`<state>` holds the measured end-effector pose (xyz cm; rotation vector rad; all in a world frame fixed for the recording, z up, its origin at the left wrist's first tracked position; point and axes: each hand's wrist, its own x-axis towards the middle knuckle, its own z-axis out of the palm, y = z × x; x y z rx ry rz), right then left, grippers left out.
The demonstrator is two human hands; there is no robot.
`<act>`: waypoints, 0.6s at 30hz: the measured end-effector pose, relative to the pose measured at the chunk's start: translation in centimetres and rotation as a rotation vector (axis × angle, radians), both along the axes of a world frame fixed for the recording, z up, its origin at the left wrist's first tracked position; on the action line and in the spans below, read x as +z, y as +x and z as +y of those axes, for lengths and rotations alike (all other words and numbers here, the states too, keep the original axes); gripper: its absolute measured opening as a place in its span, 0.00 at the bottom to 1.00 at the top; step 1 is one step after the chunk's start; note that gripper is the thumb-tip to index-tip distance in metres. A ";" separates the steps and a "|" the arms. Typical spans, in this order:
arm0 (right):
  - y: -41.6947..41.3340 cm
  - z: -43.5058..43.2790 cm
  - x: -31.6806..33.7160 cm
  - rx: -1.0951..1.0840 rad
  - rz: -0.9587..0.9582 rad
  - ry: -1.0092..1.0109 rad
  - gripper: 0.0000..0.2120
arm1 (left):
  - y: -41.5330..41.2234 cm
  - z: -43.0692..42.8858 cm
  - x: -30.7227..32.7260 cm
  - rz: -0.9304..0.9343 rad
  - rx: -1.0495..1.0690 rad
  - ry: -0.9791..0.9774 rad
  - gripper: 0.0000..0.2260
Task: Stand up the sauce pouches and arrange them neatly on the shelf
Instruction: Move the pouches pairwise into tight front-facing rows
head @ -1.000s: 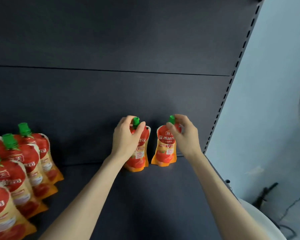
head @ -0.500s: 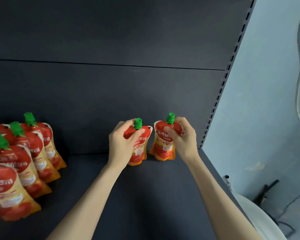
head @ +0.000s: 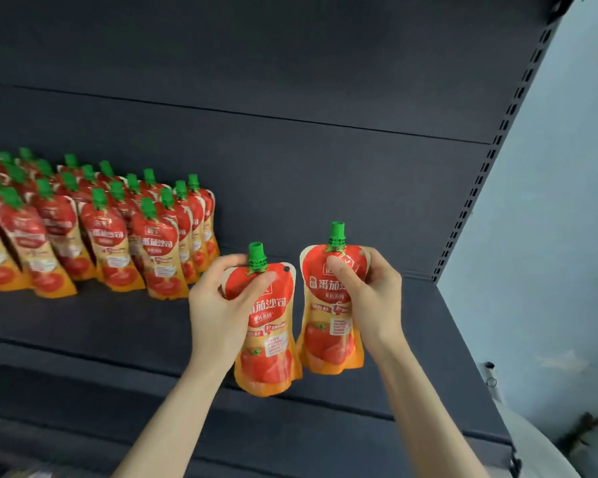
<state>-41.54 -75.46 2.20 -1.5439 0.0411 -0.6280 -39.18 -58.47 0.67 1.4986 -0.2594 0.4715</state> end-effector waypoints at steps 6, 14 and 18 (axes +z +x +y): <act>-0.6 8.2 0.3 0.110 -0.006 -0.009 0.04 | -1.9 7.9 0.8 -0.025 0.133 -0.004 0.10; 0.9 22.7 -1.8 0.170 -0.024 0.088 0.04 | -1.1 22.2 -0.5 -0.006 0.136 0.016 0.10; 2.3 29.0 -2.8 0.166 -0.026 0.135 0.04 | 0.9 27.9 -0.9 -0.008 0.116 0.051 0.09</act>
